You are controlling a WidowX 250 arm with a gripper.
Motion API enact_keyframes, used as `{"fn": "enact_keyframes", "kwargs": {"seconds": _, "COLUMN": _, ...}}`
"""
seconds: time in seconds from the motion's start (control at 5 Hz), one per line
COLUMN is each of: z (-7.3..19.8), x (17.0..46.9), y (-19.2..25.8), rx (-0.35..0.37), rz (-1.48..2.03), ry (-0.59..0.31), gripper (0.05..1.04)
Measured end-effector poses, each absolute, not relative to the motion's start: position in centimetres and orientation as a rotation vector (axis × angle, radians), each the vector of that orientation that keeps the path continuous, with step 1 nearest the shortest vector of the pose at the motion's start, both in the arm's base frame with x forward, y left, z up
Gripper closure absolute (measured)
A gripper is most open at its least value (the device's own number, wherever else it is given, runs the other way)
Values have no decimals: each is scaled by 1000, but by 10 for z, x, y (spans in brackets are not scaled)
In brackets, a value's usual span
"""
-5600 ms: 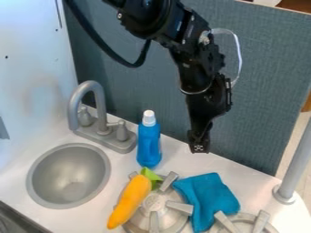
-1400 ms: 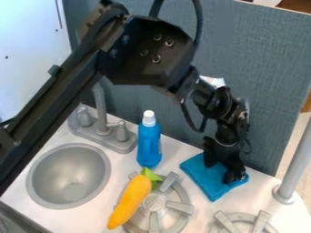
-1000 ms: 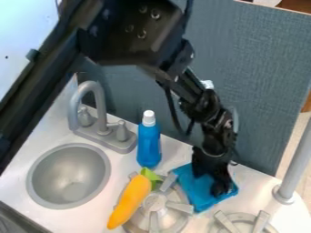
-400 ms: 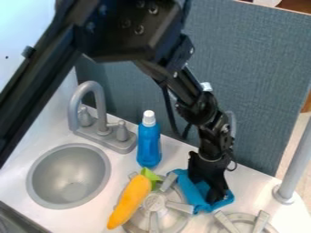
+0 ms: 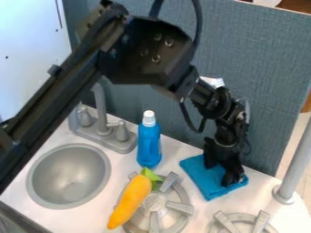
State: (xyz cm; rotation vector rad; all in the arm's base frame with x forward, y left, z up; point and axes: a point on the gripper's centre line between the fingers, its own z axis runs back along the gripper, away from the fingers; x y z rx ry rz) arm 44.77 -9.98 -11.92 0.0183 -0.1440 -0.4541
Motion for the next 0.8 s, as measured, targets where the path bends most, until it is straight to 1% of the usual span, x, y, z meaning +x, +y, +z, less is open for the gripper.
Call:
{"fn": "enact_keyframes", "kwargs": {"seconds": 0.2, "z": -117, "x": 458, "y": -102, "rx": 17, "rz": -443, "ry": -161, "gripper": 83}}
{"fn": "enact_keyframes", "kwargs": {"seconds": 0.4, "z": -118, "x": 455, "y": -103, "rx": 2, "rz": -427, "ry": -155, "gripper": 83}}
{"fn": "enact_keyframes", "kwargs": {"seconds": 0.6, "z": -118, "x": 437, "y": -101, "rx": -17, "rz": -439, "ry": -144, "gripper": 83}}
{"fn": "enact_keyframes", "kwargs": {"seconds": 0.8, "z": -118, "x": 410, "y": -100, "rx": -33, "rz": -475, "ry": -117, "gripper": 83}}
